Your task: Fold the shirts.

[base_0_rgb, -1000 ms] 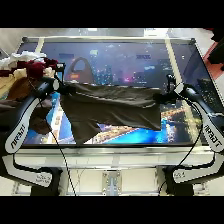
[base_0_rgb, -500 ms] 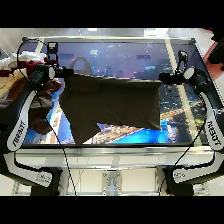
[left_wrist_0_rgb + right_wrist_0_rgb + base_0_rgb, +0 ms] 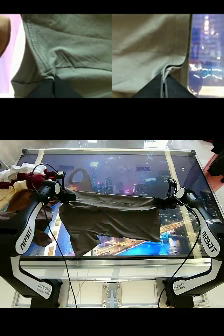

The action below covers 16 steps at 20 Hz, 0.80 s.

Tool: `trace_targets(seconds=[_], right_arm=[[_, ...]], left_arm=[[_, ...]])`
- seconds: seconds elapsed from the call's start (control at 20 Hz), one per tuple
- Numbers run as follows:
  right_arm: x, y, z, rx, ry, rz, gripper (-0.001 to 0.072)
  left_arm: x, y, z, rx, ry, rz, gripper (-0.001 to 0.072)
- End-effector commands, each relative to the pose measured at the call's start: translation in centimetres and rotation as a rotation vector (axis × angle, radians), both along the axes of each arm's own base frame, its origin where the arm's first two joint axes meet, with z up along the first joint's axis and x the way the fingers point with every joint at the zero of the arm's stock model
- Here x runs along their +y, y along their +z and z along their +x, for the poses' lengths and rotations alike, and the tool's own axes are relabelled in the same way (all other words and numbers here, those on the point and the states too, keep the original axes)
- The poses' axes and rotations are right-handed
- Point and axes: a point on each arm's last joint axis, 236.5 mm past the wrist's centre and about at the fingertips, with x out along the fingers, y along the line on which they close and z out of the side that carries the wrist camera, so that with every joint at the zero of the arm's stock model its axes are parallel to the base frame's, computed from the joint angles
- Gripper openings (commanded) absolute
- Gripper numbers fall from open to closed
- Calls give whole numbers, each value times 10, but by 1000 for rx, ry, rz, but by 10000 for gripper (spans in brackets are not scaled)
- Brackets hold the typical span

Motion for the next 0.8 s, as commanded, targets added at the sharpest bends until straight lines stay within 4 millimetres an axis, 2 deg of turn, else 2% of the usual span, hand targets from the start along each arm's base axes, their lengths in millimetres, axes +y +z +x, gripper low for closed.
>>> trace_targets(seconds=[0.0, 0.05, 0.1, 0.2, 0.25, 0.3, 0.35, 0.4, 0.45, 0.5, 0.55, 0.6, 0.65, 0.75], right_arm=[[2, -3, -1, 5, -4, 10, 169], [3, 0, 0, 4, -2, 15, 259], [4, 6, 1, 3, 2, 17, 288], [4, 28, 3, -17, 15, 13, 292], [0, 44, 5, -40, 23, -7, 292], [-6, 62, 5, -70, 28, -34, 292], [-17, 83, 6, -111, 26, -73, 294], [-28, 103, 4, -150, 18, -109, 335], [-43, 122, -1, -181, -12, -134, 412], [-58, 137, -7, -201, -47, -140, 435], [-70, 146, -14, -210, -82, -130, 437], [-79, 147, -22, -206, -118, -106, 445], [-84, 141, -33, -189, -155, -63, 445], [-79, 115, -55, -135, -181, 24, 445]], left_arm=[[-2, -7, -8, 43, 7, -9, 140], [-1, -8, -11, 56, 8, -7, 419], [1, -9, -16, 78, 11, -2, 586], [6, -4, -28, 120, 17, 17, 591], [6, 7, -31, 118, 19, 18, 591], [7, 24, -32, 91, 21, 15, 591], [7, 50, -31, 36, 21, 8, 590], [8, 81, -31, -30, 22, 0, 591], [10, 108, -35, -81, 27, -5, 591], [15, 127, -47, -113, 34, -8, 590], [20, 133, -67, -115, 43, -8, 589], [26, 125, -95, -97, 74, -18, 580], [31, 106, -127, -67, 120, -33, 580], [32, 52, -197, 0, 279, -115, 580]])
